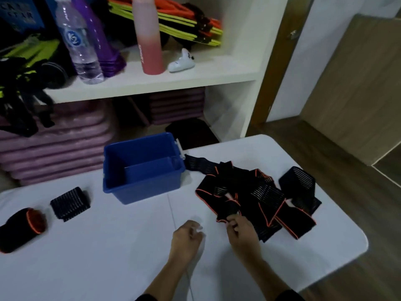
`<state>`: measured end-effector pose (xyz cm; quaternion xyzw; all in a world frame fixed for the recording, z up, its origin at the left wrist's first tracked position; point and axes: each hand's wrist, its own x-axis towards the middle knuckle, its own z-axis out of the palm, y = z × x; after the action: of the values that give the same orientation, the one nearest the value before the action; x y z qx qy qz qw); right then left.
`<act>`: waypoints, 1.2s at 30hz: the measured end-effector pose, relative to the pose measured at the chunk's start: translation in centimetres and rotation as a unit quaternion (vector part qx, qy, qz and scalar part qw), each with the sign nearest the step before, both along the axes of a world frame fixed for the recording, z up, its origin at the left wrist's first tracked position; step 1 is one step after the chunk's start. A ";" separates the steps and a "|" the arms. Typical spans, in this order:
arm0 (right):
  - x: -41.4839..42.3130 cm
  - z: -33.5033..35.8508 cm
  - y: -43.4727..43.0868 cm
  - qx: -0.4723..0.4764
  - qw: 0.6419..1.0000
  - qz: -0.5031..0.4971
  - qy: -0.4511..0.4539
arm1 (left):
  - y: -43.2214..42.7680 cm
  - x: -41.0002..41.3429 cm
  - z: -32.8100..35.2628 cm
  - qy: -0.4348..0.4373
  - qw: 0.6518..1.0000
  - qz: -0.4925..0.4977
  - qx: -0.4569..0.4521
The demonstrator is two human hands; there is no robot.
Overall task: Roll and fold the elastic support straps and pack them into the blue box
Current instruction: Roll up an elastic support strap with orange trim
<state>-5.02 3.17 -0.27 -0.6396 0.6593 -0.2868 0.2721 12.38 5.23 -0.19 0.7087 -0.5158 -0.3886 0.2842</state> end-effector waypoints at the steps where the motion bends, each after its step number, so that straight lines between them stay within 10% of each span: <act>1: -1.6 0.1 -0.4 -0.003 1.000 -0.007 -0.001 | -0.7 -1.4 0.2 0.012 1.000 0.013 0.011; 22: -12.0 -2.0 -5.8 -0.058 0.995 0.079 0.006 | -7.8 -12.5 -1.5 -0.043 0.974 0.109 0.192; 36: -13.7 -1.6 -7.3 0.003 0.985 0.161 0.068 | -6.4 -10.5 2.8 0.019 0.981 0.192 -0.022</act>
<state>-18.68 -4.12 -1.86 -0.7541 0.5658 -0.1933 0.2716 1.90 -1.21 2.62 0.7808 -0.3731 -0.3284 0.3785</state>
